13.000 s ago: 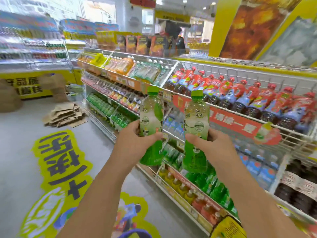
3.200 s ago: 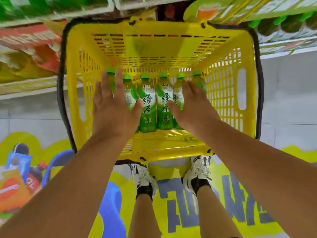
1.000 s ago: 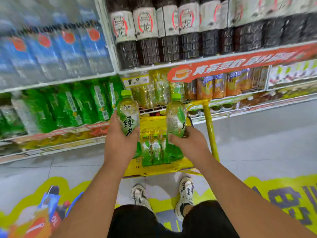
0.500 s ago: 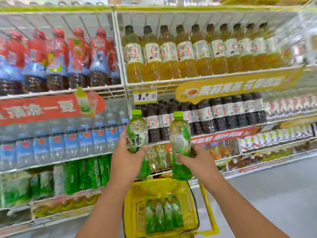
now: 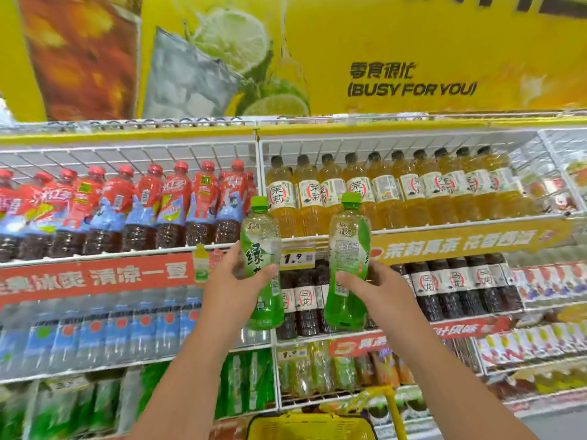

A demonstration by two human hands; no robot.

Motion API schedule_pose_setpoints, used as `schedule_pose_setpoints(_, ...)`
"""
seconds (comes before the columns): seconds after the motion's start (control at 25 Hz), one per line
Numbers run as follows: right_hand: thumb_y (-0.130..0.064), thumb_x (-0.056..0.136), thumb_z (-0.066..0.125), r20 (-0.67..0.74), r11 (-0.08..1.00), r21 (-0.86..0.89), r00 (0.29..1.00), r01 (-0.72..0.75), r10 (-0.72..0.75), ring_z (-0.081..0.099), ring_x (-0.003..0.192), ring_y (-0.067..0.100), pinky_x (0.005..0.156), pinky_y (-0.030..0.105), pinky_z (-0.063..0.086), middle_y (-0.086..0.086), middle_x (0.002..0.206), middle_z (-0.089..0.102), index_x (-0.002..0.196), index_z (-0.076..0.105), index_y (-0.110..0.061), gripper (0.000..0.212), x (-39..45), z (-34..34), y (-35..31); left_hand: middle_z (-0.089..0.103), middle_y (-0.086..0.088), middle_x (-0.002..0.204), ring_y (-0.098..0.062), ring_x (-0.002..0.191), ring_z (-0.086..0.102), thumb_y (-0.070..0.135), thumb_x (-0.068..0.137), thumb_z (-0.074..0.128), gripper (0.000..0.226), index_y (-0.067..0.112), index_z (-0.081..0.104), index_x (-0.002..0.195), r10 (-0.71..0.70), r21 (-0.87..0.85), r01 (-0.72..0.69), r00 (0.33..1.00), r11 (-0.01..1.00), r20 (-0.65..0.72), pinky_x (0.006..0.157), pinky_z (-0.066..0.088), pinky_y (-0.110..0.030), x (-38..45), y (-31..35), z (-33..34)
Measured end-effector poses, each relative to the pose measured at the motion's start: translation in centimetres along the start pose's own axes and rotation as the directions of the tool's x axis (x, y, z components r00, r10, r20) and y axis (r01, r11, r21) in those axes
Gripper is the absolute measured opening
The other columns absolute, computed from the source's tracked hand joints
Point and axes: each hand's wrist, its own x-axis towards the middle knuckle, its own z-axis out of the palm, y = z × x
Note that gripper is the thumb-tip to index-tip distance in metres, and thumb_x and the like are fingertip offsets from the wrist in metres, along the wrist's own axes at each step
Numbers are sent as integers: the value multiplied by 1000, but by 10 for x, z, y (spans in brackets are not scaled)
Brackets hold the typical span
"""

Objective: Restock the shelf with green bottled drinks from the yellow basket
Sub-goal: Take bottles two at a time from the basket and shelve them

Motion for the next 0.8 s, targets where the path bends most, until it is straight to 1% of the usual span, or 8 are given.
schedule_pose_setpoints(0.16, -38, 88, 78, 59, 999, -13, 997, 51, -50, 73, 82, 3, 66, 24, 56, -13, 96, 77, 102, 72, -31, 17, 14, -17, -13, 51, 4, 145, -14, 125, 50, 43, 83, 80, 85, 34, 36, 155, 27, 42, -24, 997, 999, -68, 104, 43, -37, -7, 22, 13)
schedule_pose_setpoints(0.24, -35, 86, 80, 102, 996, -37, 992, 75, -71, 72, 82, 3, 67, 24, 56, -12, 97, 76, 103, 72, -30, 20, 22, -28, -17, 53, 4, 142, -14, 119, 51, 42, 83, 80, 82, 34, 37, 153, 12, 47, -5, 990, 999, -141, 100, 47, -38, -12, 33, 24)
schedule_pose_setpoints(0.32, -36, 84, 82, 157, 992, -71, 983, 102, -90, 71, 84, 4, 69, 26, 57, -13, 101, 74, 108, 70, -29, 28, 31, -37, -21, 56, 9, 128, -12, 112, 51, 39, 86, 79, 77, 32, 39, 152, 7, 42, 1, 980, 999, -199, 90, 45, -31, -19, 44, 33)
schedule_pose_setpoints(0.4, -36, 84, 82, 229, 988, -94, 968, 126, -102, 68, 84, 1, 64, 20, 53, -14, 102, 71, 108, 68, -31, 29, 35, -44, -24, 54, 16, 110, -11, 106, 51, 36, 87, 78, 74, 31, 42, 150, 6, 49, 7, 963, 999, -268, 82, 43, -26, -28, 52, 39)
schedule_pose_setpoints(0.52, -34, 85, 82, 337, 989, -55, 935, 136, -110, 59, 72, -10, 53, 10, 45, -22, 92, 66, 97, 64, -36, 21, 33, -47, -27, 53, 11, 116, -13, 107, 52, 37, 86, 79, 74, 32, 42, 150, -9, 61, 33, 932, 998, -362, 84, 43, -32, -51, 60, 38)
schedule_pose_setpoints(0.6, -34, 85, 82, 396, 989, -17, 909, 144, -126, 62, 74, -7, 58, 16, 49, -22, 91, 66, 94, 64, -37, 21, 27, -41, -32, 54, 8, 120, -14, 107, 52, 37, 86, 80, 73, 33, 43, 149, -31, 56, 60, 908, 997, -417, 81, 44, -31, -72, 62, 30)
schedule_pose_setpoints(0.68, -35, 84, 83, 437, 989, 8, 889, 148, -136, 69, 81, 4, 65, 25, 55, -14, 95, 72, 99, 68, -33, 21, 21, -28, -38, 53, 8, 120, -13, 106, 52, 37, 85, 80, 73, 34, 44, 148, -46, 69, 88, 884, 994, -466, 78, 46, -29, -93, 64, 16)
schedule_pose_setpoints(0.8, -33, 83, 84, 498, 986, 66, 852, 150, -163, 72, 83, 8, 71, 32, 60, -12, 95, 77, 99, 73, -32, 20, 5, 0, -49, 52, 9, 121, -13, 108, 51, 40, 84, 80, 77, 33, 42, 150, -69, 97, 149, 826, 984, -559, 87, 50, -37, -124, 68, -17)
